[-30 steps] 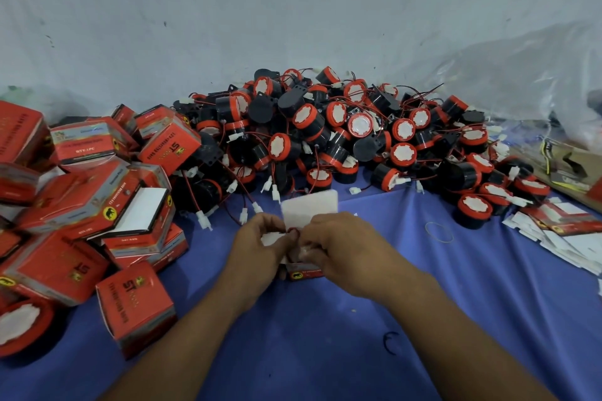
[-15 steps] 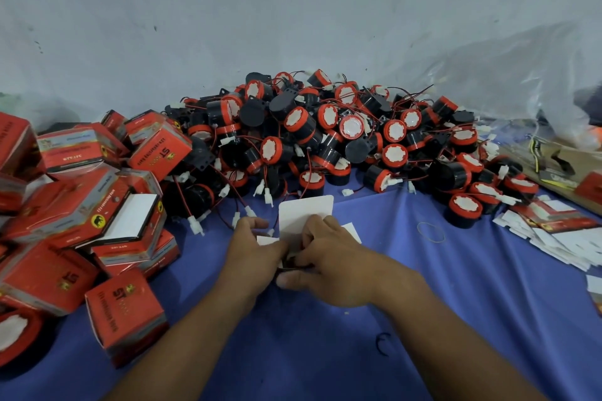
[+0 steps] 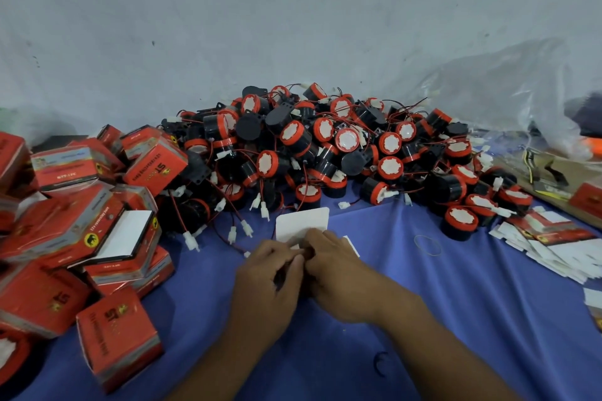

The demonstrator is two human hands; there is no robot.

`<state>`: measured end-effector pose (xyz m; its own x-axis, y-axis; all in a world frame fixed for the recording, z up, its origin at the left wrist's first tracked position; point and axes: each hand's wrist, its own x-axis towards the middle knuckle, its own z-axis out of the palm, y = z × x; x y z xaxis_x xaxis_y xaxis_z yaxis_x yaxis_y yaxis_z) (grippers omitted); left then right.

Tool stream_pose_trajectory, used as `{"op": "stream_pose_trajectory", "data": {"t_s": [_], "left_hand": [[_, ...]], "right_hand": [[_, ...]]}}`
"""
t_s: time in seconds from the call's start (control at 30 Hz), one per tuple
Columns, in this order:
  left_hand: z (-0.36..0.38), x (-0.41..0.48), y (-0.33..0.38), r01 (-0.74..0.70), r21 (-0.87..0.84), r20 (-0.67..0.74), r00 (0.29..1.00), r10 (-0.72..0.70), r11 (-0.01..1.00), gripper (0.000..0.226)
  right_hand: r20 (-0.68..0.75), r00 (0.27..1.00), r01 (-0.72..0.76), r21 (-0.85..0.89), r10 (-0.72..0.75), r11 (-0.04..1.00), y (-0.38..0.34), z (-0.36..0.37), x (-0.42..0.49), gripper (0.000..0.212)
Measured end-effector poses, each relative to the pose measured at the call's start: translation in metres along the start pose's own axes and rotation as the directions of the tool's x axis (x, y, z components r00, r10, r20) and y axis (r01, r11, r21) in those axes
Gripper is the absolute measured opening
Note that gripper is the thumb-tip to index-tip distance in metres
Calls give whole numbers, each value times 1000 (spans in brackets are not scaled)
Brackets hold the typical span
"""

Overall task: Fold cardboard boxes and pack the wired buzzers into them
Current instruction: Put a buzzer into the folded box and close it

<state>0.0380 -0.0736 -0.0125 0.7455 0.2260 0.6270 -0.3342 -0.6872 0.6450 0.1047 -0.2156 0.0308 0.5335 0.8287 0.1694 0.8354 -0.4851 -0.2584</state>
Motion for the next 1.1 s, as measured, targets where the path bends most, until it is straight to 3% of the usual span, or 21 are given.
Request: {"op": "stream_pose_trajectory", "data": {"t_s": [0.17, 0.23, 0.3, 0.37, 0.43, 0.47, 0.53, 0.63, 0.77, 0.83, 0.93, 1.1], "left_hand": [[3, 3, -8, 141, 7, 22, 990, -141, 990, 11], [6, 4, -11, 178, -14, 24, 984, -178, 984, 10], [7, 4, -14, 278, -85, 40, 960, -276, 957, 24], [6, 5, -17, 408, -220, 93, 913, -397, 886, 46], [5, 7, -17, 434, -320, 161, 901, -403, 842, 63], [4, 7, -18, 418, -339, 193, 908, -372, 843, 62], [0, 10, -17, 395, -334, 249, 912, -324, 856, 50], [-3, 9, -17, 394, -300, 269, 909, -320, 869, 37], [-5, 6, -15, 405, -315, 285, 903, -321, 858, 25], [-8, 6, -13, 397, -342, 312, 903, -296, 852, 21], [-10, 7, -12, 383, -387, 347, 903, -252, 839, 39], [-6, 5, -17, 377, -258, 320, 902, -290, 889, 31]], "right_hand": [[-123, 992, 42, 169, -22, 985, 12, 1, -16, 15], [-246, 966, 5, 325, 79, 946, 21, -2, -25, 15], [-395, 874, -114, 400, 283, 909, 32, -3, -30, 26], [-299, 799, -282, 580, 521, 765, 37, -1, -30, 35], [-211, 768, -237, 783, 605, 575, 36, 3, -26, 16], [-238, 771, -182, 806, 590, 563, 33, 5, -25, 13], [-286, 812, -98, 792, 508, 603, 27, 12, -23, 27], [-270, 861, -91, 752, 431, 653, 21, 26, -19, 9], [-178, 811, -172, 839, 557, 517, 24, 31, -16, 46], [-252, 855, -93, 786, 453, 612, 27, 24, -18, 56], [-247, 941, -37, 606, 231, 795, 32, 18, -21, 42], [-23, 992, -93, 529, 124, 844, 40, 13, -32, 51]]}}
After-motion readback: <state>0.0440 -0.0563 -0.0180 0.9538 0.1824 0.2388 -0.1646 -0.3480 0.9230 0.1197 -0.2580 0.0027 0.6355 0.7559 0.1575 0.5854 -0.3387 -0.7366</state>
